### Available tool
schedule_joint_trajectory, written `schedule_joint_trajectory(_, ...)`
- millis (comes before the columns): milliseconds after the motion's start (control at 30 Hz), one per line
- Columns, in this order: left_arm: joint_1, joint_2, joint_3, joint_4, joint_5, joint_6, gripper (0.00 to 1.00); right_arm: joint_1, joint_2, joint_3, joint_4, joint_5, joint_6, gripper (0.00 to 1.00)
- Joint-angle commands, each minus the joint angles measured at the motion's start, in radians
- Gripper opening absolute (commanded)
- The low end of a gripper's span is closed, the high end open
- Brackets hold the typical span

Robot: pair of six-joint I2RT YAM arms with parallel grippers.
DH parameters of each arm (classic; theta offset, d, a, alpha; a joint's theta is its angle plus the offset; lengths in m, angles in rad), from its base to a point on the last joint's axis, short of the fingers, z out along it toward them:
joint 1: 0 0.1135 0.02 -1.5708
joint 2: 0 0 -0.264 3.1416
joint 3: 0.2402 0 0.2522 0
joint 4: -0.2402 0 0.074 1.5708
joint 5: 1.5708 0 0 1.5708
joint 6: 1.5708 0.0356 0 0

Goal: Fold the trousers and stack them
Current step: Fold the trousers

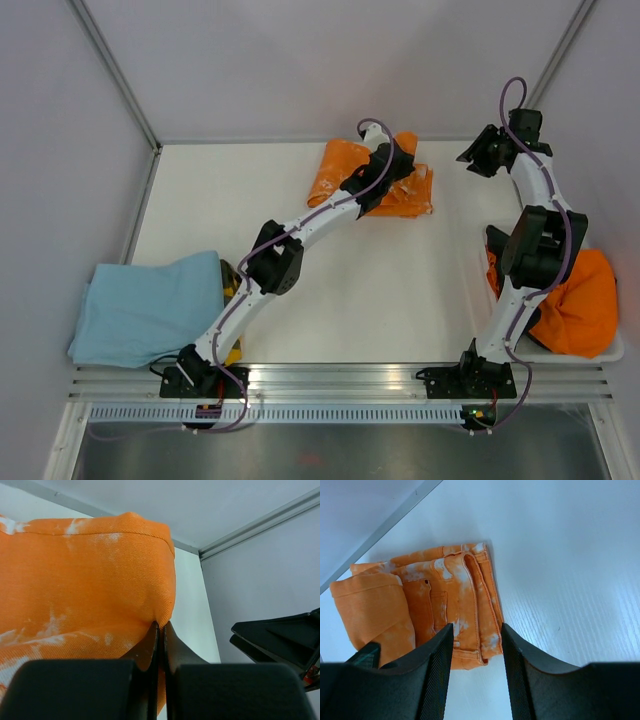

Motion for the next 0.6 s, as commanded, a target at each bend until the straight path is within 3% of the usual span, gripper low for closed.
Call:
schedule_joint_trajectory(0,-0.037,0.067,0.104,0.118,-0.003,-0.063,0.02,-0.007,-0.020,-0.008,0.020,-0.038,-0.011,0.49)
schedule_joint_trajectory(267,-0.045,0.109,0.117,0.160,-0.018,-0.115,0.03,-0.007,-0.046,-0.048,0.040,-0.052,-0.007,0.49)
schedule_joint_trajectory(333,-0.045,0.113,0.118,0.166,-0.008,-0.142,0.11,-0.007,-0.048,-0.049,0.038,-0.059,-0.011,0.49)
schedule_joint_trajectory(433,-0.047,0.100,0.127,0.189,0.046,-0.123,0.54,-0.005,-0.057,-0.051,0.034,-0.059,-0.031,0.49)
schedule_joint_trajectory(467,-0.045,0.077,0.136,0.195,0.055,-0.088,0.88,-0.005,-0.057,-0.049,0.035,-0.070,-0.036,0.50)
schedule_joint_trajectory(567,-0.031,0.019,0.115,0.200,0.055,-0.034,0.95,-0.002,-0.045,-0.037,0.035,-0.093,-0.048,0.55)
